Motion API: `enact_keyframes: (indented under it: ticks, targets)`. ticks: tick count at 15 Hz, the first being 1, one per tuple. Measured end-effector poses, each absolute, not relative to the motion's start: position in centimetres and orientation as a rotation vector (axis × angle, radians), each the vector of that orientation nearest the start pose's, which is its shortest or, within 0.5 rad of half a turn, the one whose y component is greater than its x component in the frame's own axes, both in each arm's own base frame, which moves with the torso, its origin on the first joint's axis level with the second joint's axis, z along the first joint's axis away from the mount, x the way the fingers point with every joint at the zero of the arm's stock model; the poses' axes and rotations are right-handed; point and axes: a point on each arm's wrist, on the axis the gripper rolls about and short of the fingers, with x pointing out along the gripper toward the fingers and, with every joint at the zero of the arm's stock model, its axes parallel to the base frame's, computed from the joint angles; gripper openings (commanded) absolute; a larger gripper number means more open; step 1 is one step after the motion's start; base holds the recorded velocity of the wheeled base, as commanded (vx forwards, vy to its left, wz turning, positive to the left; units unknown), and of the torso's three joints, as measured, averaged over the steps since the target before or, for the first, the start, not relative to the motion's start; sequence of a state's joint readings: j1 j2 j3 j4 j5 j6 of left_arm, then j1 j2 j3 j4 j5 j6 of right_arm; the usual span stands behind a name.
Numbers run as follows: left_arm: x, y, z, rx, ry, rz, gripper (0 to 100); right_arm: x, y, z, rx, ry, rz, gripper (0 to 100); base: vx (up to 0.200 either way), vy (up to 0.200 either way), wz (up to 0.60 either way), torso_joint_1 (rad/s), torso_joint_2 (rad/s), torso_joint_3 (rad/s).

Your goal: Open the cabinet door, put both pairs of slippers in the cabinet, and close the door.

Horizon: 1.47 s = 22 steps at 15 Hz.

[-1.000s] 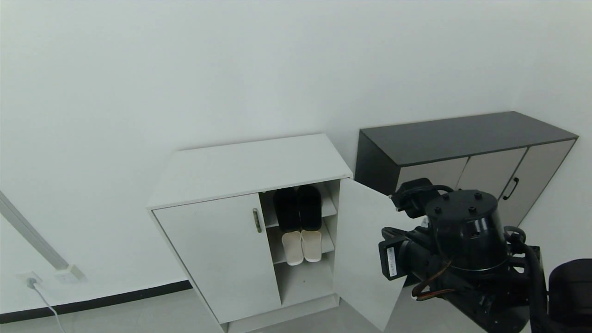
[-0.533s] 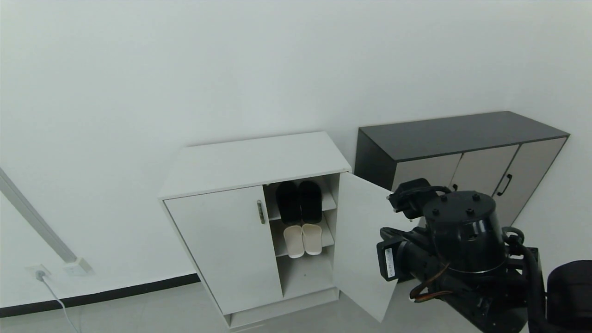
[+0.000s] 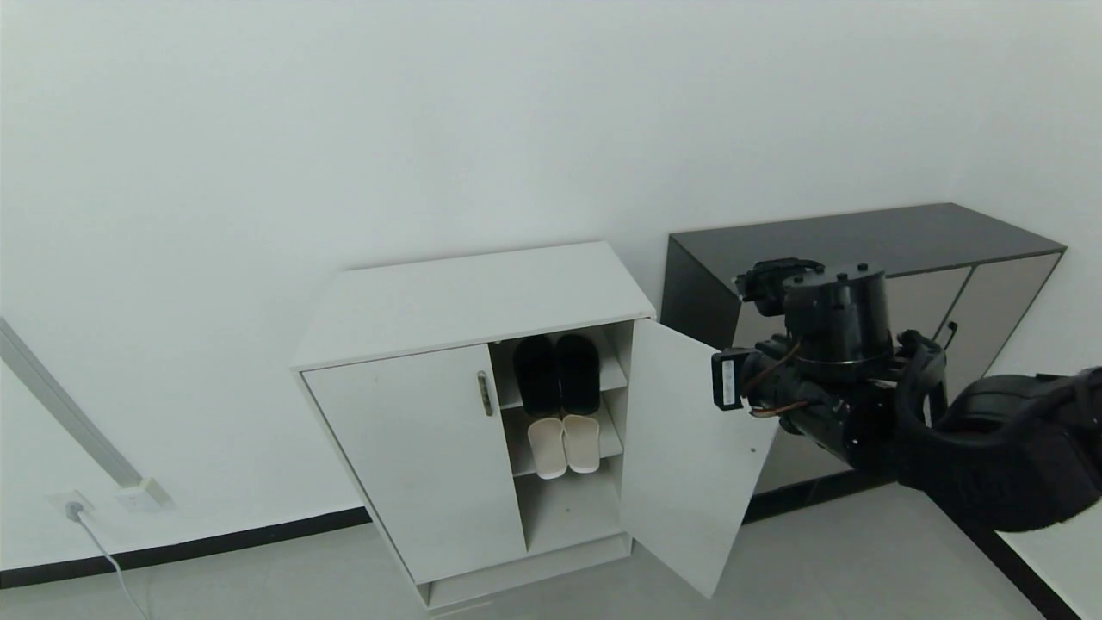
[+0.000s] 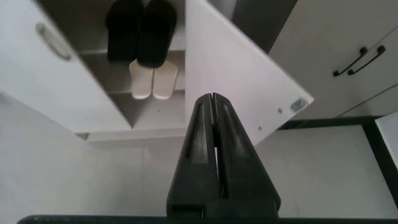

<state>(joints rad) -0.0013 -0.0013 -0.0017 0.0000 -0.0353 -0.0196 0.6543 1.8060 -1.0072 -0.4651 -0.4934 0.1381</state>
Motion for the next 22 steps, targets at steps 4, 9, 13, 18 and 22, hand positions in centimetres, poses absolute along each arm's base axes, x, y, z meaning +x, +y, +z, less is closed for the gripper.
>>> enact_keyframes:
  ticks: [4, 9, 13, 18, 22]
  targets:
    - [-2.3, -0.1, 7.6, -0.019, -0.003, -0.036, 0, 31.9, 18.8, 18.5, -0.015, 0.286, 0.102, 0, 0.0, 0.0, 0.0, 0.0, 0.0, 0.0]
    - [-2.3, -0.1, 7.6, -0.018, -0.003, -0.037, 0, 35.4, 17.9, 16.2, -0.009, 0.325, 0.073, 0, 0.0, 0.0, 0.0, 0.0, 0.0, 0.0]
    - [-2.3, -0.1, 7.6, -0.018, -0.003, -0.037, 0, 38.4, 16.9, 14.4, 0.003, 0.348, 0.041, 0, 0.0, 0.0, 0.0, 0.0, 0.0, 0.0]
    - [-2.3, -0.1, 7.6, -0.018, -0.003, -0.036, 0, 41.2, 15.9, 12.2, 0.016, 0.371, 0.024, 0, 0.0, 0.0, 0.0, 0.0, 0.0, 0.0]
    - [-2.3, -0.1, 7.6, -0.017, -0.003, -0.037, 0, 42.9, 15.1, 11.0, 0.023, 0.377, 0.004, 0, 0.0, 0.0, 0.0, 0.0, 0.0, 0.0]
